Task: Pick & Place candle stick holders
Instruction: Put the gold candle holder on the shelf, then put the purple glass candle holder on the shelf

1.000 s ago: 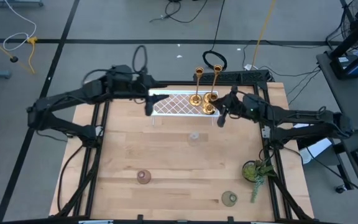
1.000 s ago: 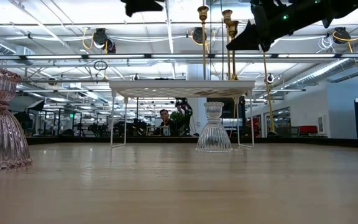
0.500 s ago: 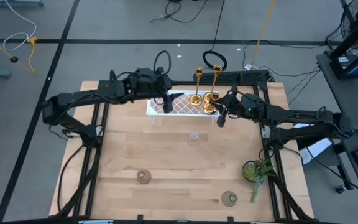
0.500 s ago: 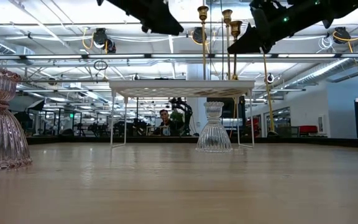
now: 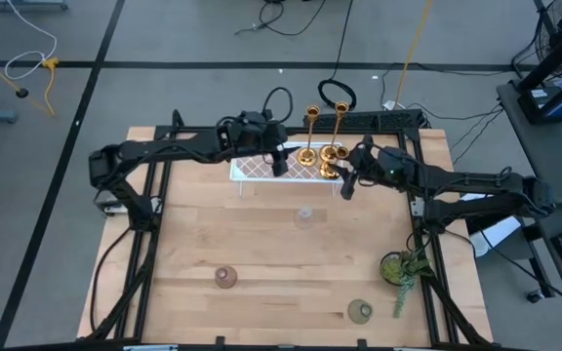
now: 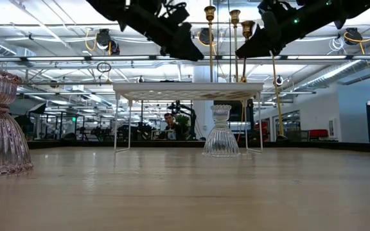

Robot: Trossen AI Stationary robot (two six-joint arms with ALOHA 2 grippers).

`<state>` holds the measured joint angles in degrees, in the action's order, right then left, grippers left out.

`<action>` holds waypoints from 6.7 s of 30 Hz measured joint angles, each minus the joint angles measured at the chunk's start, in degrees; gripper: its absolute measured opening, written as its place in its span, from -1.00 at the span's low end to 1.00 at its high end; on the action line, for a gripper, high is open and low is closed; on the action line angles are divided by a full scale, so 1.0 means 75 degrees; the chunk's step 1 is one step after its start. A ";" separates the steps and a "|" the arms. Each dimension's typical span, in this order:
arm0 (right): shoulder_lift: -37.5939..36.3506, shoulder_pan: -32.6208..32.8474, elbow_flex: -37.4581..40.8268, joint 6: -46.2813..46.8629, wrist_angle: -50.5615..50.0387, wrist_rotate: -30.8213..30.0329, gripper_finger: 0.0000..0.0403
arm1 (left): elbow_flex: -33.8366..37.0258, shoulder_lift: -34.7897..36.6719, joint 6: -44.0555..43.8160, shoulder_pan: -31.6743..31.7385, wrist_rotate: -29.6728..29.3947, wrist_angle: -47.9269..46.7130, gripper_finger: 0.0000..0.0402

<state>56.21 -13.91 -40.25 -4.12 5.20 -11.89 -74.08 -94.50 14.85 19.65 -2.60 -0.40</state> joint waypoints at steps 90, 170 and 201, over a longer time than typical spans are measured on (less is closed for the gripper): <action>-0.0021 0.0003 -0.0009 0.0058 -0.1104 -0.0279 -0.10 | 0.0000 -0.0954 -0.1221 -0.0022 0.1294 0.1078 -0.05; -0.0764 0.2940 0.3724 0.2655 0.4483 -0.0596 0.19 | 0.8722 0.5001 -0.2745 -0.8441 -0.1973 0.3822 0.12; -0.0758 0.2938 0.3724 0.2425 0.4486 -0.0598 0.18 | 0.8443 0.1350 -0.3349 -0.7986 -0.3208 0.6869 0.12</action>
<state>50.52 8.12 -12.32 14.06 38.85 -16.38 -10.76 -84.38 -10.27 -40.24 -26.65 51.11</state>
